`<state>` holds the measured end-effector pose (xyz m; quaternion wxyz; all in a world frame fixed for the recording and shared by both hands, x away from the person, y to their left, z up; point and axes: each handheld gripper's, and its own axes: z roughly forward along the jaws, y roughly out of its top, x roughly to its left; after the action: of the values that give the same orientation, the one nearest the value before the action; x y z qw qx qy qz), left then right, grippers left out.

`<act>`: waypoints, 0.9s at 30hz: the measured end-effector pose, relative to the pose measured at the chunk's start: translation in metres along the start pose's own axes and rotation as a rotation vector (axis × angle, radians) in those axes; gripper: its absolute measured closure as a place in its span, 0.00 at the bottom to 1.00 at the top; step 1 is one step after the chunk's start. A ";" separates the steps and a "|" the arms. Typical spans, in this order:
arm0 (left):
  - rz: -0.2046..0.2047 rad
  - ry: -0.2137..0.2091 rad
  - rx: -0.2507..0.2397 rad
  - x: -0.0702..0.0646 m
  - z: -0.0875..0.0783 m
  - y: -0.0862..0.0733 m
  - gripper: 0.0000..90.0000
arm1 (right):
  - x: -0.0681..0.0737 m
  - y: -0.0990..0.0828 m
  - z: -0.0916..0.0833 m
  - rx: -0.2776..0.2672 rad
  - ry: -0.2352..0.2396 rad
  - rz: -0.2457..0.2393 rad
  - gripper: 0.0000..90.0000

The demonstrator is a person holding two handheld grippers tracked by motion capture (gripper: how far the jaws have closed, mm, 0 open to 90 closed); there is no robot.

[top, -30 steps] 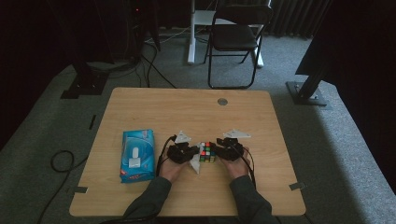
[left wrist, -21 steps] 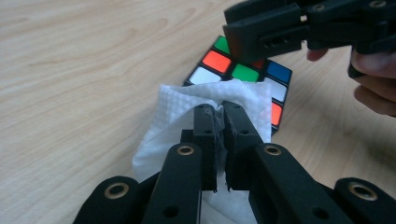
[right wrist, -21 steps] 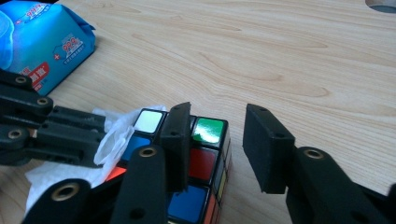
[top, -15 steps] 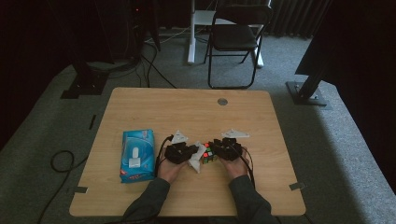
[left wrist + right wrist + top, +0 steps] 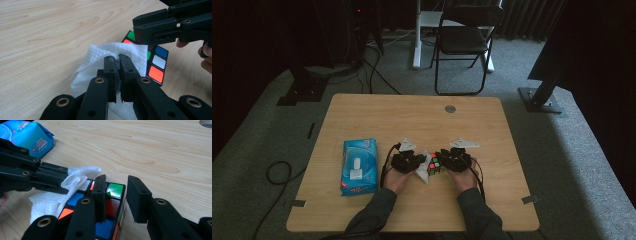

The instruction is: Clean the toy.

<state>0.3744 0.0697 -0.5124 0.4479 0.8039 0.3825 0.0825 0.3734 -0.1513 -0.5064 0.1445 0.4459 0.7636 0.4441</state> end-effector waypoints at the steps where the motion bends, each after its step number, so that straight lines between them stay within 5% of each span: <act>1: 0.002 0.003 0.002 0.000 0.000 0.000 0.95 | 0.000 0.000 0.000 -0.001 0.000 0.001 0.77; 11: -0.013 0.025 0.009 0.002 0.003 -0.004 0.95 | 0.000 0.000 0.000 -0.003 0.000 0.001 0.77; 18: -0.030 0.044 0.057 0.006 0.017 -0.015 0.95 | 0.000 -0.001 0.000 -0.003 0.001 0.004 0.77; 21: -0.003 0.070 0.095 0.004 0.025 -0.019 0.95 | 0.000 -0.001 0.000 -0.003 0.001 0.003 0.77; 27: 0.003 0.071 0.090 0.004 0.025 -0.020 0.95 | 0.000 -0.001 0.000 -0.004 0.001 0.003 0.77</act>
<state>0.3784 0.0625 -0.5436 0.3972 0.8205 0.4003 0.0941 0.3731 -0.1517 -0.5070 0.1445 0.4464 0.7622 0.4460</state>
